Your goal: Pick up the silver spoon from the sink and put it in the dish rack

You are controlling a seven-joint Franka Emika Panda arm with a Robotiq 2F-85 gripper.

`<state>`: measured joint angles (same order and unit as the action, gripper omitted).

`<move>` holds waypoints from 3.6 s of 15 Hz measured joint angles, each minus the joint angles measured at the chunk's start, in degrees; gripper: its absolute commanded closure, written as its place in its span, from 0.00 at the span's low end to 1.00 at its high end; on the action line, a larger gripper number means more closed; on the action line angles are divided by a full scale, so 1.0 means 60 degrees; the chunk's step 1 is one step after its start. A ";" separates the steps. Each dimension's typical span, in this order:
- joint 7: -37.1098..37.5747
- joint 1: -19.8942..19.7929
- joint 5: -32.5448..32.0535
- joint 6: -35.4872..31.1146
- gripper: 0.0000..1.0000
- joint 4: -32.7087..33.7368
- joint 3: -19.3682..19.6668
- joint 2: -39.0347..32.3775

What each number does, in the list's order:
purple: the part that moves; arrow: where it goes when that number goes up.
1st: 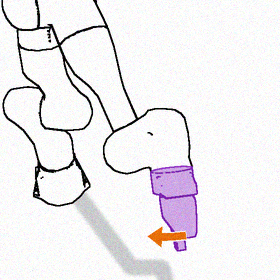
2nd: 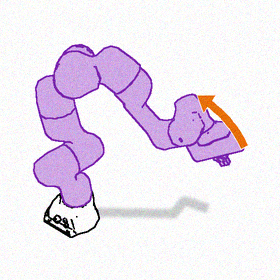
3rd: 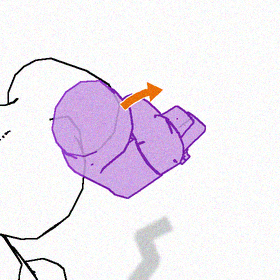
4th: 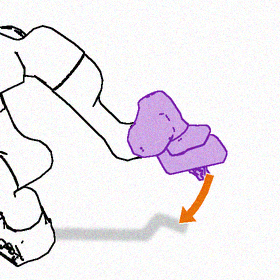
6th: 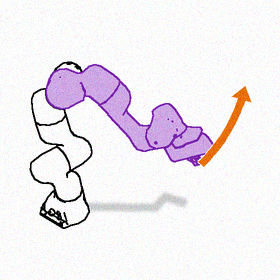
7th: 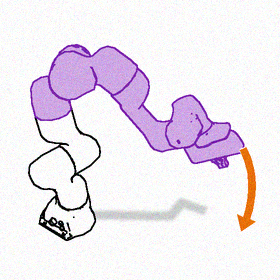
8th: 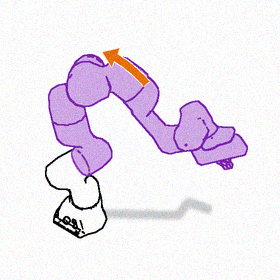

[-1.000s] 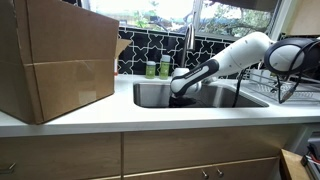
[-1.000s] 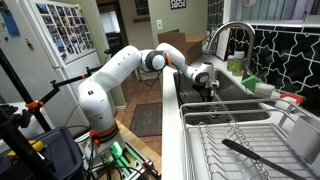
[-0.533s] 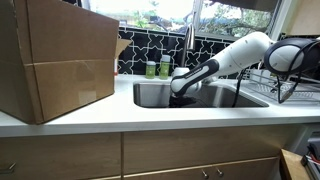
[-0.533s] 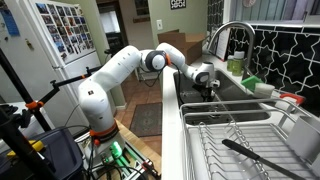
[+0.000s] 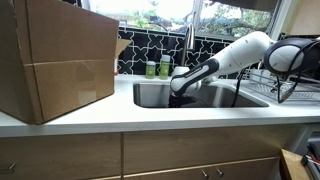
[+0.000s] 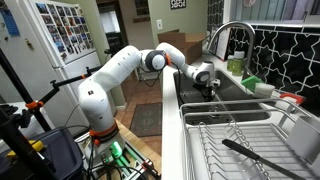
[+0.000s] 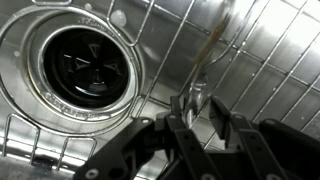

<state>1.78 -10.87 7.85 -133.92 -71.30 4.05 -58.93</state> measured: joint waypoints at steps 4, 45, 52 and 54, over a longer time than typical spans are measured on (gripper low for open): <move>0.0054 -0.0005 0.0000 0.0000 0.70 0.0096 0.0000 0.0001; 0.0066 -0.0021 -0.0041 0.0660 0.34 0.0045 0.0141 0.0375; 0.0059 -0.0012 -0.0041 0.0669 0.56 0.0050 0.0126 0.0137; 0.0058 -0.0012 -0.0041 0.0669 0.72 0.0051 0.0116 0.0116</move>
<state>2.12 -10.94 7.60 -129.91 -71.00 4.74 -58.23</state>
